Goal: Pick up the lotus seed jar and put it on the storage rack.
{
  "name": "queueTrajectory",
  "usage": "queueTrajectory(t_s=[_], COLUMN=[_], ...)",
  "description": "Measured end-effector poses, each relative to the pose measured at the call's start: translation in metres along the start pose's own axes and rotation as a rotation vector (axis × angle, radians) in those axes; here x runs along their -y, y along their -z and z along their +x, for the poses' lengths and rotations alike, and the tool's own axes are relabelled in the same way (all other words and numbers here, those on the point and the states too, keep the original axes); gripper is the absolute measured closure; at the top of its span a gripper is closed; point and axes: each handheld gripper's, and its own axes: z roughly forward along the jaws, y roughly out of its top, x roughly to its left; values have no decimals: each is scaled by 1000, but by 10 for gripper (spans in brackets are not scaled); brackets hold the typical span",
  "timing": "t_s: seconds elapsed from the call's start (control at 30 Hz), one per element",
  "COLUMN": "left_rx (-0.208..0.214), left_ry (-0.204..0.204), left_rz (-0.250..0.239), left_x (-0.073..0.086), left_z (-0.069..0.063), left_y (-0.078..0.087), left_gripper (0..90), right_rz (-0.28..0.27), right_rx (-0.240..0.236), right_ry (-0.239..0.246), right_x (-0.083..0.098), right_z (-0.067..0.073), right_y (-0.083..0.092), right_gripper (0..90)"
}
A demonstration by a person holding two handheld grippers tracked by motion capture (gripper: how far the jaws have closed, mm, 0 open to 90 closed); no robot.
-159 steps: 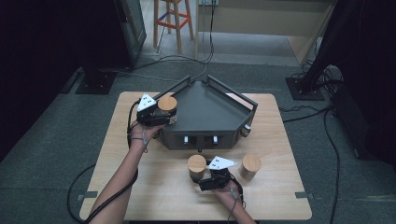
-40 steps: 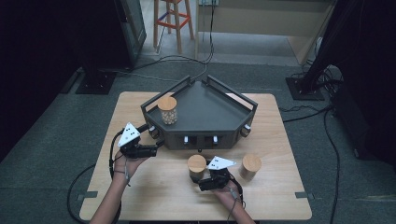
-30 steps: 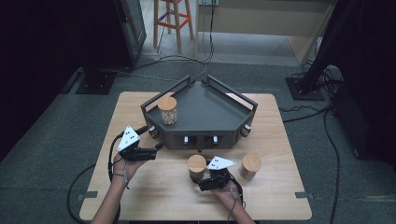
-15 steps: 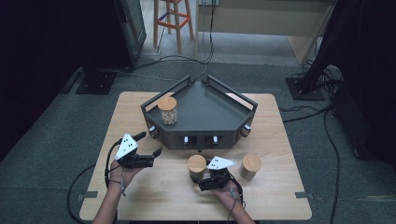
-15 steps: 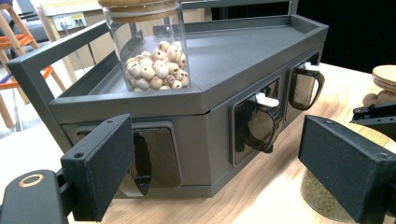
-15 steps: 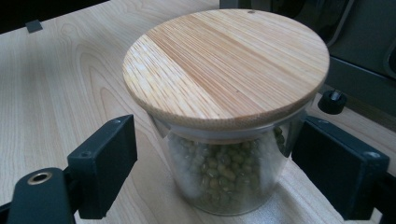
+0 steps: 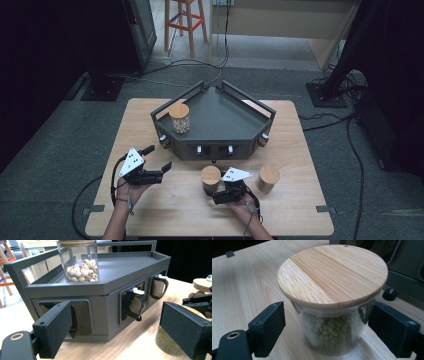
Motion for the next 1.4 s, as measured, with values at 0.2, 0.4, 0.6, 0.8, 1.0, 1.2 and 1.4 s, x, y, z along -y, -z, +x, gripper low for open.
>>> queueTrajectory(t_s=[0.2,0.4,0.6,0.8,1.0,1.2,1.4], left_rx=[4,6,1,4,13,20,15], left_ry=[0,16,21,36,36,41,57], left_rz=[2,0,2,-1,5,11,38], left_x=[6,12,18,27,33,43,49], left_z=[-3,-4,-6,-8,-9,-7,-8], left_y=[2,2,5,6,7,7,7], left_gripper=[104,104,104,104,104,104,104], right_rz=[-2,-1,-5,-4,0,1,8], right_rx=[-1,-2,-3,-4,-4,-1,10], right_ry=[-4,-5,-8,-7,2,8,25], right_x=[0,0,1,0,0,-1,-3], right_z=[0,-1,-1,-1,0,1,4], right_y=[0,0,0,-1,-1,-2,-3], right_gripper=[139,139,139,139,139,138,137])
